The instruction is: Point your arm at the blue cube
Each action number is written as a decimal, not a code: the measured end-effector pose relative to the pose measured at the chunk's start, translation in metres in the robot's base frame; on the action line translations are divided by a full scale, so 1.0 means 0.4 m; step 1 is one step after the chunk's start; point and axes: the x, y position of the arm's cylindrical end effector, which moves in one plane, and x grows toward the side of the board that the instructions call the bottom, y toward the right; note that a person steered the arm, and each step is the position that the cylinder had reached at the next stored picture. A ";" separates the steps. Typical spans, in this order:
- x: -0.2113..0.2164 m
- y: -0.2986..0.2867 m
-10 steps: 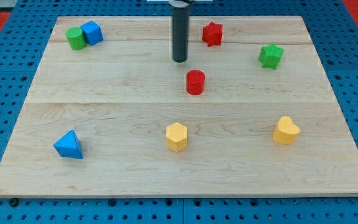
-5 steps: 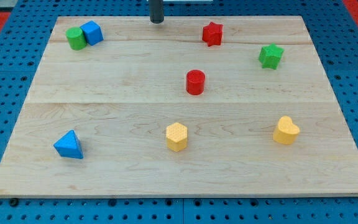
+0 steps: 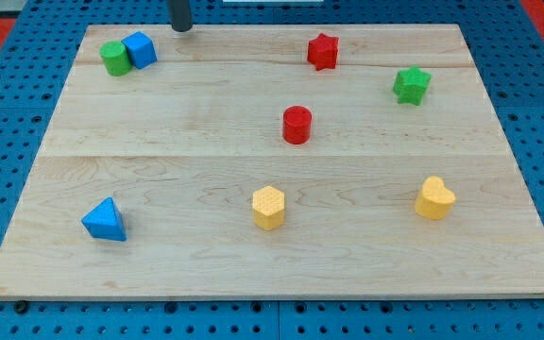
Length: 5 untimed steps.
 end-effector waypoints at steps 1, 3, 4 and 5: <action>0.000 0.002; -0.001 -0.009; 0.001 -0.064; 0.001 -0.116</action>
